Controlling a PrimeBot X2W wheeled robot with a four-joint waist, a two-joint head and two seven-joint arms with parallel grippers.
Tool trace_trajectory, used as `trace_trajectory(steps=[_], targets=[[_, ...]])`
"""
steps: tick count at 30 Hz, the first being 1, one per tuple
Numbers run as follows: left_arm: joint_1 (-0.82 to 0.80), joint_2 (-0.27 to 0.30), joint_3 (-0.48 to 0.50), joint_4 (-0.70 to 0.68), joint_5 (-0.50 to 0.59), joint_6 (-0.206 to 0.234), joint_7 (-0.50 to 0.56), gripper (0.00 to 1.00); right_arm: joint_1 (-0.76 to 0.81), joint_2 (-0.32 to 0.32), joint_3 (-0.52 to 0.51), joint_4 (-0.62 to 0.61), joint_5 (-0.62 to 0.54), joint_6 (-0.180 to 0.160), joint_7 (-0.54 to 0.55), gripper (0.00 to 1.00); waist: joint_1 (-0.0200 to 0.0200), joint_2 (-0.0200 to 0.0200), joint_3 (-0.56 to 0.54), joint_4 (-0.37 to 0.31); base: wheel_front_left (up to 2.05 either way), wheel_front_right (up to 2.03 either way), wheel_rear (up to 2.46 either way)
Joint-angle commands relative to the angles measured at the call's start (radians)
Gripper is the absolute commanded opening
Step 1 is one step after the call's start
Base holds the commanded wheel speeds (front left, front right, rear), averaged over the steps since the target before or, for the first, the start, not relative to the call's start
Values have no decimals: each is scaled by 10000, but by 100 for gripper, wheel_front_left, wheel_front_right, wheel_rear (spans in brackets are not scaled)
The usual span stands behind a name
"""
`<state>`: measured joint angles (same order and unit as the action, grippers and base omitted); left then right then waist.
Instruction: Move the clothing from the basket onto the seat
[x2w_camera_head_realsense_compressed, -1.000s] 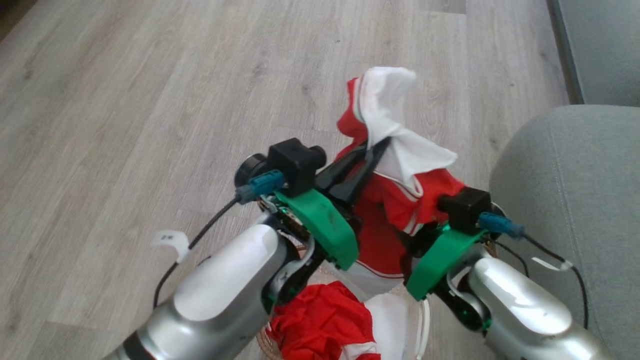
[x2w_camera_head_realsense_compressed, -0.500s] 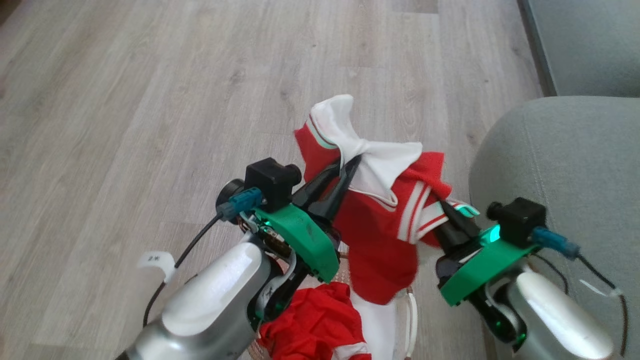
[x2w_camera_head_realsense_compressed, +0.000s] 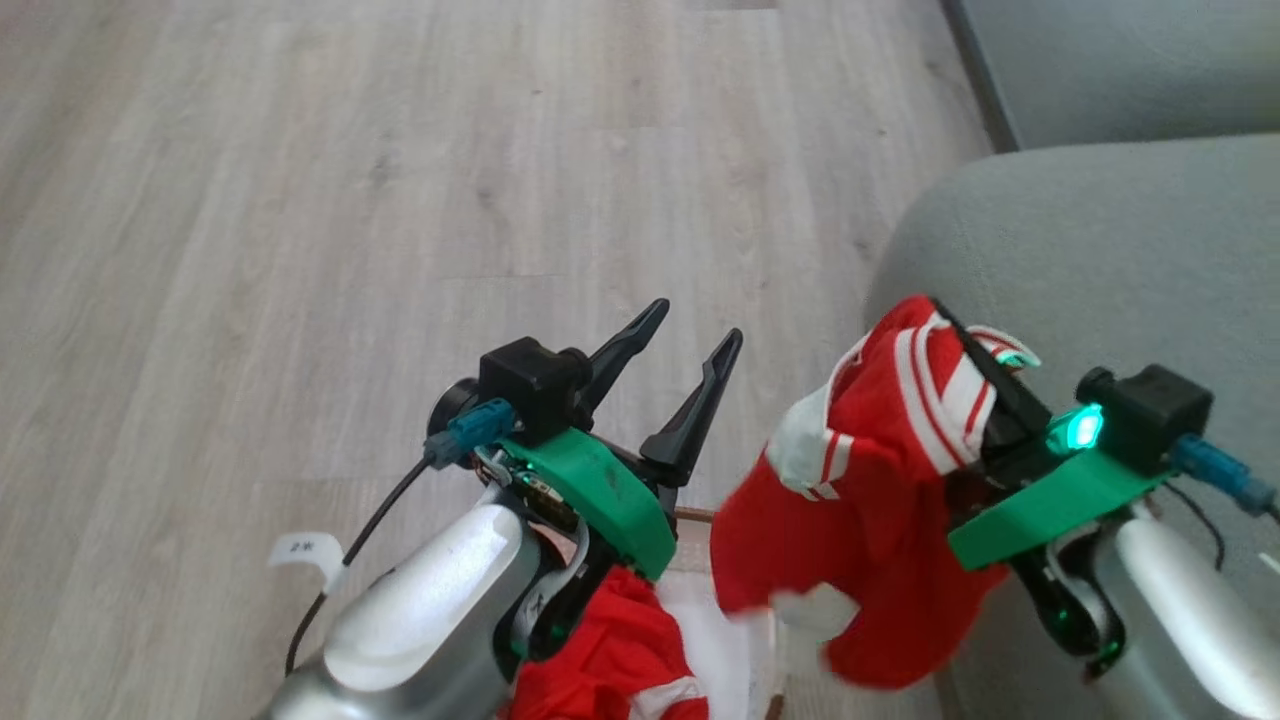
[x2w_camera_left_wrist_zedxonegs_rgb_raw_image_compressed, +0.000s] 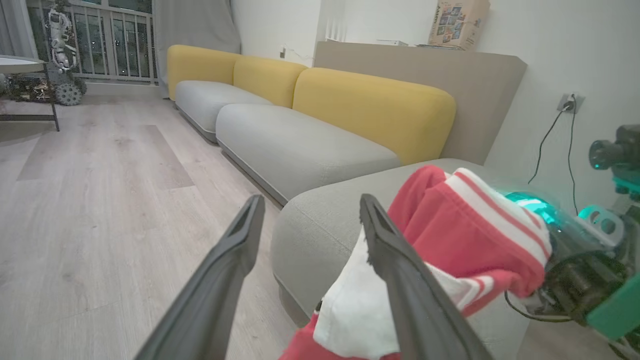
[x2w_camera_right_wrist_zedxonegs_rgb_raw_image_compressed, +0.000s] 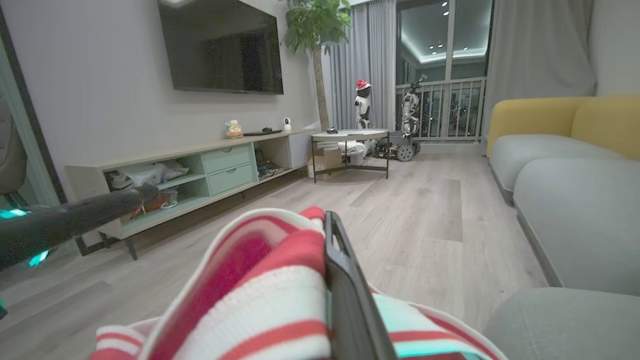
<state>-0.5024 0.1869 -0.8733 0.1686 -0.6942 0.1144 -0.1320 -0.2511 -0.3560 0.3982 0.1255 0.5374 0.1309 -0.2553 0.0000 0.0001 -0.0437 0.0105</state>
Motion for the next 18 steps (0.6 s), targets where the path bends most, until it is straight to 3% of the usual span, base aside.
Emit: trace_trajectory(steps=[1,18], targets=[[-299,149,403,-280,-44,19,-180,100,-180,-210,-59,-542,-73,-2,-65,0,0,-1,38,-435,0,0,0],[-359,116,284,139,292,22,-744,100,183,-1161,-1001,-1989,-64,-2,-65,0,0,-1,279,-2821,0,0,0]])
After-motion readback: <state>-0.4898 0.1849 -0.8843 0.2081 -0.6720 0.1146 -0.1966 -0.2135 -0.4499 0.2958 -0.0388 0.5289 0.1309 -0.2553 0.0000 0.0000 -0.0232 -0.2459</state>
